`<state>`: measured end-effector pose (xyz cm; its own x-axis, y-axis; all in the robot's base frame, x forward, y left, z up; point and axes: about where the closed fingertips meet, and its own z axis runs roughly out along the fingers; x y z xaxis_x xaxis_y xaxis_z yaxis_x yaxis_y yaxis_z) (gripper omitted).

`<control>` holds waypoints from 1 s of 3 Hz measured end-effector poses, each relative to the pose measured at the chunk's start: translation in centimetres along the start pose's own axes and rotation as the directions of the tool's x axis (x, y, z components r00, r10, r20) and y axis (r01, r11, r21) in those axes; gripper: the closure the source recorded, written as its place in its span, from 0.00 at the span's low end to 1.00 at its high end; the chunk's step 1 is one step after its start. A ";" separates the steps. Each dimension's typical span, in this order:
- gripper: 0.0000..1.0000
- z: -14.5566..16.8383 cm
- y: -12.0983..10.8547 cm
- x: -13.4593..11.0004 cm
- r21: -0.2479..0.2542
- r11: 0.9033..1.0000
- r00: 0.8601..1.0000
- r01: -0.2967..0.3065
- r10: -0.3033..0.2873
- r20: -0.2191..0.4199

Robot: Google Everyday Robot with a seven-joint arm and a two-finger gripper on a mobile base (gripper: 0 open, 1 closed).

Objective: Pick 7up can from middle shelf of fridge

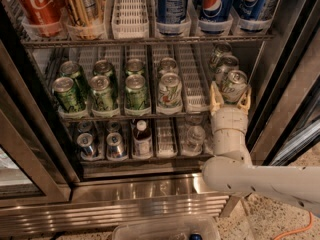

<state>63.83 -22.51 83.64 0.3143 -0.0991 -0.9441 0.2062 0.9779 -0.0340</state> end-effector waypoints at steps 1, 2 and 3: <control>0.50 0.2 0.2 0.3 -0.008 1.000 1.000 -0.004 0.004 -0.006; 0.73 0.3 0.2 0.0 -0.008 1.000 1.000 -0.004 0.004 -0.006; 0.96 0.3 0.3 0.2 -0.013 1.000 1.000 -0.006 0.006 -0.009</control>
Offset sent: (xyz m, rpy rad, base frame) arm 0.0103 0.0042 -0.0297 0.0066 0.0323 0.0311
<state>64.22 -22.28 83.54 0.3069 -0.0914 -0.9473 0.1922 0.9808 -0.0324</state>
